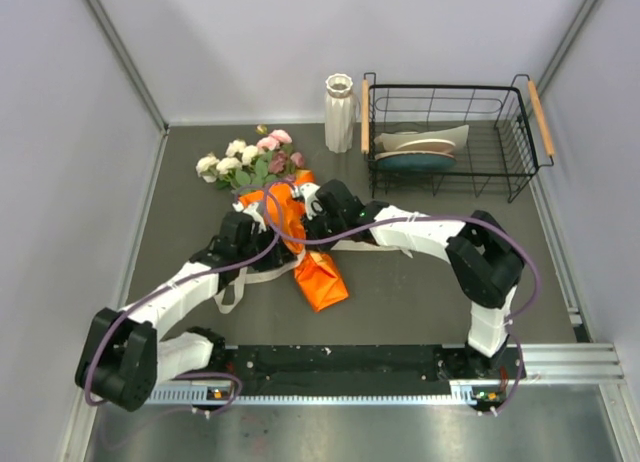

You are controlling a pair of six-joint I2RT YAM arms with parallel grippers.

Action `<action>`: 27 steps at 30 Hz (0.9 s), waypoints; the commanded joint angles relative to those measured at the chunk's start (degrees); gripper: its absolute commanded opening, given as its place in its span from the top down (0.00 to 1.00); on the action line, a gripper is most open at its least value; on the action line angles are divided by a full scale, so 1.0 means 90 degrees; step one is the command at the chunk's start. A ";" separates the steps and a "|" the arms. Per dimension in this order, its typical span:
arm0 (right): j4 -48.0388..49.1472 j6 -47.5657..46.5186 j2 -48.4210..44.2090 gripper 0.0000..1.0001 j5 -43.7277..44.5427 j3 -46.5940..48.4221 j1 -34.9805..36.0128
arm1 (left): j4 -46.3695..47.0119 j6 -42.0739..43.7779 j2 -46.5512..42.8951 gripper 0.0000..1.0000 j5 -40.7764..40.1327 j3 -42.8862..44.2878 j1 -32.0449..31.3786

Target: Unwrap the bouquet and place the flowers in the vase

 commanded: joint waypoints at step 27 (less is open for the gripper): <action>0.1067 0.1564 0.0091 0.94 0.0041 -0.0374 0.0094 | -0.0046 -0.0241 -0.0422 0.56 -0.0687 0.0624 0.0081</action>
